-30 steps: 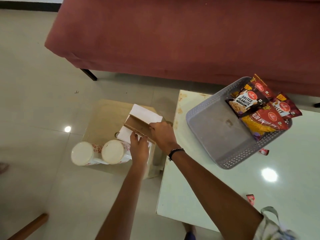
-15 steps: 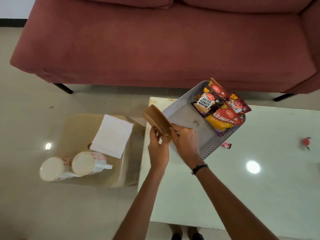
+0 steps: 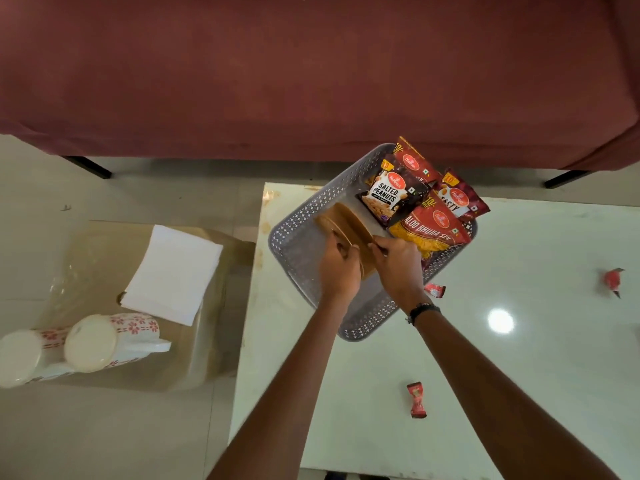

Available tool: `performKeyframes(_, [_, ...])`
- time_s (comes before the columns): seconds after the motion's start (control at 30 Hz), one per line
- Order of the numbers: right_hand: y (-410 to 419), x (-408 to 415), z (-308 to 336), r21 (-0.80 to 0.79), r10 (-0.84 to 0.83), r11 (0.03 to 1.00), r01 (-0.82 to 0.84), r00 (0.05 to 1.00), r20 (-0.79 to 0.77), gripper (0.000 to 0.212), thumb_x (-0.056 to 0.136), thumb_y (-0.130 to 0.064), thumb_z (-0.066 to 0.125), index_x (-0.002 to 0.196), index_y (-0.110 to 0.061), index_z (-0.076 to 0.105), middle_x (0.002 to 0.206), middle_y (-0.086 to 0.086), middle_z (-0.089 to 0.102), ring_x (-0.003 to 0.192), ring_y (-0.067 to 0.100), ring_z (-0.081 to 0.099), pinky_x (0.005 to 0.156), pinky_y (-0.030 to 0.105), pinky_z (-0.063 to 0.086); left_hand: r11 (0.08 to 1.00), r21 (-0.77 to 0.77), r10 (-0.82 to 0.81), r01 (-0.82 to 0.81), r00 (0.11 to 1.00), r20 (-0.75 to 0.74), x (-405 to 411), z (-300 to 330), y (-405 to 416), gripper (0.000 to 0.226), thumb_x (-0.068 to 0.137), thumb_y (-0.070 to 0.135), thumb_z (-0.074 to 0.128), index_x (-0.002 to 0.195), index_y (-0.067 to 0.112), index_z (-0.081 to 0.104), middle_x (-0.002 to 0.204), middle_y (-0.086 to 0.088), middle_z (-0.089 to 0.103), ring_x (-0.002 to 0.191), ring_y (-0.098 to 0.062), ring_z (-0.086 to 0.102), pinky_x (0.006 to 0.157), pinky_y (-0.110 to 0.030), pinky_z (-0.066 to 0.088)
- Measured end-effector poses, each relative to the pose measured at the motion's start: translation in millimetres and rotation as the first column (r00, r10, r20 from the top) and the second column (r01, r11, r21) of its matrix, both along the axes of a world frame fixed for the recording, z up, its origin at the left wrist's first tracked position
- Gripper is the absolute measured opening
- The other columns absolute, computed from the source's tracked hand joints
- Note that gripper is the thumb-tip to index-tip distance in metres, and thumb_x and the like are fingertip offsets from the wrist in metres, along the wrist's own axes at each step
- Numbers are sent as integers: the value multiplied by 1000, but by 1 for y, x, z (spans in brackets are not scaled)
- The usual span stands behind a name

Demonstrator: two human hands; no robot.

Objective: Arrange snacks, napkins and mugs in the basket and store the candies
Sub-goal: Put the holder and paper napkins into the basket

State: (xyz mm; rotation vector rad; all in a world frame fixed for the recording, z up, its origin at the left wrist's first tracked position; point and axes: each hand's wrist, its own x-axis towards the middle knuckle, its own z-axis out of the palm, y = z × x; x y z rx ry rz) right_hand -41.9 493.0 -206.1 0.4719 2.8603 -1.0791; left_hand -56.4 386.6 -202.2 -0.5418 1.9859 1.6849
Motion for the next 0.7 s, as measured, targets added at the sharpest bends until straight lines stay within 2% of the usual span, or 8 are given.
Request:
performKeyframes(0.17, [4, -6, -27, -11, 32, 999, -32, 999, 16, 16, 90, -9, 56, 84, -7, 71, 61, 5, 62, 49, 13, 46, 44, 10, 26, 1000, -10, 8, -8, 1000, 26, -8, -15, 4, 37, 82, 18, 46, 119, 24, 49, 107, -10, 69, 97, -29, 66, 89, -52, 53])
performKeyframes(0.23, [6, -6, -36, -12, 29, 1000, -29, 999, 33, 16, 90, -11, 56, 92, -7, 72, 70, 12, 69, 55, 17, 50, 51, 18, 33, 1000, 4, 15, -16, 999, 40, -8, -19, 3, 43, 80, 19, 47, 123, 25, 48, 107, -7, 69, 97, -28, 67, 88, -53, 54])
performKeyframes(0.3, [7, -6, -40, -26, 23, 999, -22, 999, 39, 18, 90, -11, 56, 97, -7, 72, 74, 15, 71, 58, 17, 51, 54, 24, 37, 1000, -2, 9, -9, 999, 35, -7, -19, 3, 37, 84, 16, 48, 120, 28, 49, 106, -5, 69, 96, -28, 67, 87, -53, 54])
performKeyframes(0.4, [8, -7, -41, -30, 28, 999, -27, 999, 30, 18, 91, -11, 56, 99, -8, 72, 75, 14, 72, 57, 18, 54, 50, 22, 39, 1000, 2, 12, -12, 999, 35, -7, -15, 5, 31, 91, 10, 47, 115, 30, 47, 101, -2, 67, 92, -27, 67, 85, -54, 54])
performKeyframes(0.47, [7, -7, -38, -14, 31, 999, -31, 998, 56, 19, 91, -15, 56, 103, -12, 71, 81, 13, 73, 64, 23, 63, 54, 30, 51, 999, 29, 30, -32, 999, 43, -8, -7, 5, 33, 93, 9, 48, 122, 25, 45, 103, -3, 66, 87, -20, 67, 87, -53, 54])
performKeyframes(0.57, [1, -4, -23, 51, -8, 999, 4, 997, 73, 27, 92, -25, 58, 117, -16, 62, 100, 13, 72, 87, 29, 69, 68, 44, 59, 997, 35, 72, -73, 997, 34, -2, 8, -1, 37, 93, 15, 53, 127, 15, 39, 105, 5, 57, 69, 9, 58, 84, -40, 54])
performKeyframes(0.6, [-3, -3, -17, 72, -24, 997, 21, 999, 36, 34, 93, -29, 56, 124, -15, 57, 108, 12, 70, 95, 29, 68, 73, 46, 59, 996, 16, 88, -88, 996, 2, 1, 14, -6, 38, 93, 18, 54, 128, 11, 39, 108, 5, 54, 73, 10, 56, 82, -38, 53])
performKeyframes(0.7, [-27, -4, 9, 100, -6, 995, 25, 983, -183, 35, 95, -26, 52, 128, -13, 54, 118, 9, 66, 106, 23, 62, 80, 34, 54, 981, -77, 165, -180, 973, -161, 9, 20, -37, 37, 93, 22, 53, 128, 11, 45, 125, -3, 56, 105, -13, 59, 93, -45, 52])
